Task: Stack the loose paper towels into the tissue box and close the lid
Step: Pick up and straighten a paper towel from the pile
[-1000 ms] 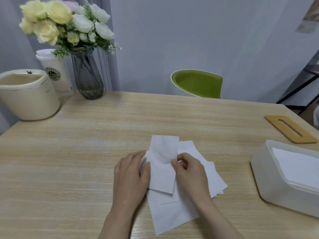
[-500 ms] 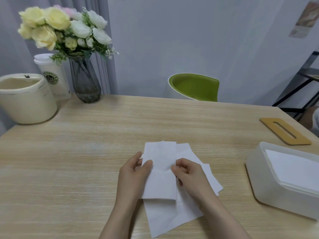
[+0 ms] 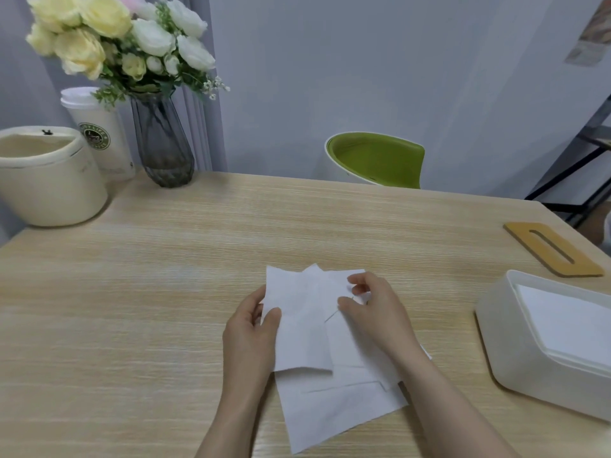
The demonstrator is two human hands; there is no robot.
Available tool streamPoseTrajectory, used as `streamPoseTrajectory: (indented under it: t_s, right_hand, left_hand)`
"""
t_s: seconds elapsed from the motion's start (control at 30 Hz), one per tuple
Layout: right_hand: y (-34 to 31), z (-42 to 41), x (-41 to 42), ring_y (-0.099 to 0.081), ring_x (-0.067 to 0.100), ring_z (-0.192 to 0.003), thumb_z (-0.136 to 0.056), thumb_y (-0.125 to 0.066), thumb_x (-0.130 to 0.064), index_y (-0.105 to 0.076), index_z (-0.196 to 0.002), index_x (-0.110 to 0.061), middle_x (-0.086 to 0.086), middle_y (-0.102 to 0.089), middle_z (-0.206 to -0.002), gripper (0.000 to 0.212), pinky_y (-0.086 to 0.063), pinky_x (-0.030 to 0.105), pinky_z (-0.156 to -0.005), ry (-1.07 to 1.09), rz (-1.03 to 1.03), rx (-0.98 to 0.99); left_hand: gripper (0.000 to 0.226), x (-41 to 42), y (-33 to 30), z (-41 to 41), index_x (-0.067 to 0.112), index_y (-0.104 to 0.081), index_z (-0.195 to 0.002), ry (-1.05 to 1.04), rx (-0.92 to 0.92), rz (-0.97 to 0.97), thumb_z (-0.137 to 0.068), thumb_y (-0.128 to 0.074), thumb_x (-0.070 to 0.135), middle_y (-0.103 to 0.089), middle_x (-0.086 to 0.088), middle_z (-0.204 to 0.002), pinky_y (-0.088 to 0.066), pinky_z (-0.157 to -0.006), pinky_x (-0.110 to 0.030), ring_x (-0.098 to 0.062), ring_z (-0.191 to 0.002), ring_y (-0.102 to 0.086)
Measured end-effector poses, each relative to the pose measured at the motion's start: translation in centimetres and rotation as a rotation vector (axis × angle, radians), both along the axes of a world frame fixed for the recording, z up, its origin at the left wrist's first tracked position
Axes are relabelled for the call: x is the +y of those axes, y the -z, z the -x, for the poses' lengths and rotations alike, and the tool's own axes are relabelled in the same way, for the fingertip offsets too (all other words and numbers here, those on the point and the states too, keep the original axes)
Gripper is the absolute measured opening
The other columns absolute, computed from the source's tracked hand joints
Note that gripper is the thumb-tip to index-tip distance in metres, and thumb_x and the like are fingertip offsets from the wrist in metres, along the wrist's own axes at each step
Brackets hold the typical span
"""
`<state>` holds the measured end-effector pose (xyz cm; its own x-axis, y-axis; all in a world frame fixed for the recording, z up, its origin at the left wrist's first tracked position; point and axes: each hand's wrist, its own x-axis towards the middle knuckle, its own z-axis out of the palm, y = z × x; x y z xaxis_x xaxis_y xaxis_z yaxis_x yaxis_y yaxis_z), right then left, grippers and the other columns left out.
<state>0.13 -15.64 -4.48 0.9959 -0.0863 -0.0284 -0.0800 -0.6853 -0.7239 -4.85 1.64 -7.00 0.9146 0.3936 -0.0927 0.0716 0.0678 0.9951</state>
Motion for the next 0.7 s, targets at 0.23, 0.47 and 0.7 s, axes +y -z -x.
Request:
streamPoseTrajectory:
  t_s: [0.23, 0.47, 0.7]
  right_hand:
    - [0.3, -2.3, 0.8, -0.052, 0.009, -0.090, -0.077, -0.069, -0.032, -0.054, -0.112, -0.029, -0.015, -0.050, -0.093, 0.039, -0.038, 0.027, -0.074, -0.033, -0.017, 0.131]
    - [0.2, -2.3, 0.3, -0.050, 0.006, -0.069, -0.080, -0.067, -0.023, -0.065, -0.094, -0.024, -0.015, -0.050, -0.072, 0.015, -0.035, 0.026, -0.060, 0.003, -0.097, 0.058]
    - [-1.1, -0.5, -3.2, -0.052, 0.010, -0.063, -0.086, -0.060, -0.019, -0.065, -0.072, -0.018, -0.011, -0.059, -0.064, 0.015, -0.038, 0.030, -0.061, 0.001, -0.060, 0.008]
  left_hand:
    - [0.043, -0.1, -0.2, 0.1, 0.042, -0.061, -0.099, 0.007, -0.010, -0.023, -0.089, -0.060, 0.001, -0.071, 0.017, -0.099, -0.047, -0.064, -0.008, 0.006, -0.088, -0.066]
    - [0.039, -0.1, 0.1, 0.0, 0.039, -0.064, -0.101, -0.006, -0.014, -0.005, -0.088, -0.062, 0.002, -0.072, 0.011, -0.104, -0.050, -0.079, -0.025, -0.007, -0.101, -0.066]
    - [0.036, 0.2, 0.0, 0.1, 0.030, -0.066, -0.101, -0.016, -0.035, 0.091, -0.089, -0.060, -0.004, -0.076, 0.012, -0.091, -0.050, -0.062, -0.014, -0.003, -0.083, -0.071]
